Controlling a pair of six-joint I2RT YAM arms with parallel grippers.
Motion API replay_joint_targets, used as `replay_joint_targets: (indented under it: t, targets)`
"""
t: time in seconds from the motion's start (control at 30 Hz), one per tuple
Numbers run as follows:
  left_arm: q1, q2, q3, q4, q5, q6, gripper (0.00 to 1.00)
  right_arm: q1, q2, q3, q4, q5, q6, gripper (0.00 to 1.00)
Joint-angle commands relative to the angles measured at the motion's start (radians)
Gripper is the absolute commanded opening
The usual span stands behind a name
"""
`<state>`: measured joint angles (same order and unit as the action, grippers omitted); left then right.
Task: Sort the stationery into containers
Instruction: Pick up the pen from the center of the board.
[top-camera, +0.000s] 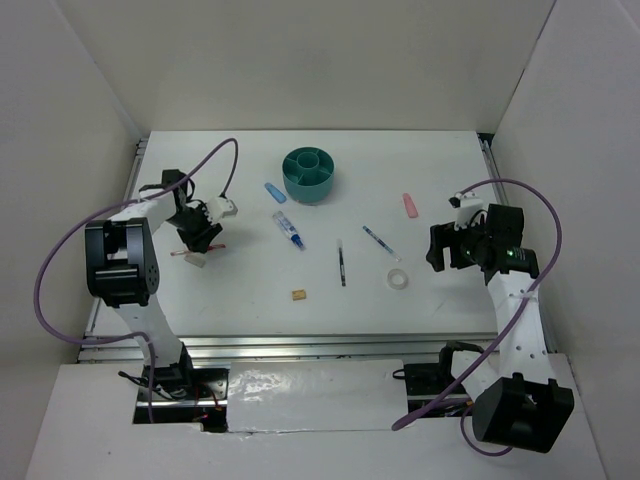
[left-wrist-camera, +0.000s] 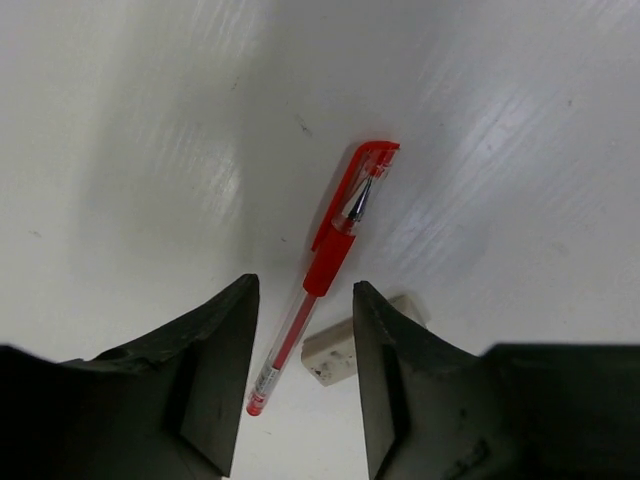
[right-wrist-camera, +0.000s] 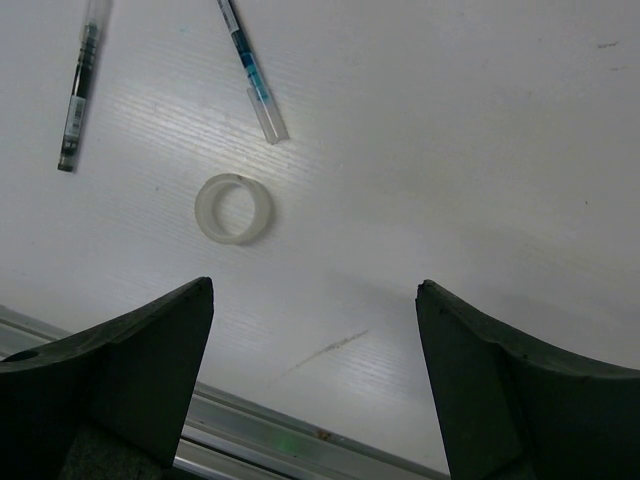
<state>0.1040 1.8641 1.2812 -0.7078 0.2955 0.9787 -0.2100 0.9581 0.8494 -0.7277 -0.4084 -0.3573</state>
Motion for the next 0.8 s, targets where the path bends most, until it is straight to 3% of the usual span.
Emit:
replay_joint_targets:
  t: [0.0, 0.23, 0.5, 0.63, 0.77]
  targets:
    - [0.014, 0.018, -0.025, 0.028, 0.007, 0.057, 0.53, 0.000, -0.004, 0.050, -0.006, -0.018, 0.000, 0.88]
    - [0.023, 0.044, -0.040, 0.037, 0.005, 0.077, 0.45, 0.001, -0.012, 0.072, -0.009, -0.066, 0.003, 0.87]
    - [0.022, 0.067, -0.002, 0.021, 0.022, 0.037, 0.11, 0.003, 0.010, 0.181, -0.026, -0.173, 0.050, 0.87]
    - [0.028, 0.020, 0.104, -0.002, 0.086, -0.044, 0.00, 0.017, 0.001, 0.232, 0.028, -0.257, 0.138, 0.86]
    - [0.028, -0.058, 0.251, -0.037, 0.195, -0.147, 0.00, 0.052, -0.021, 0.266, 0.190, -0.339, 0.300, 0.84]
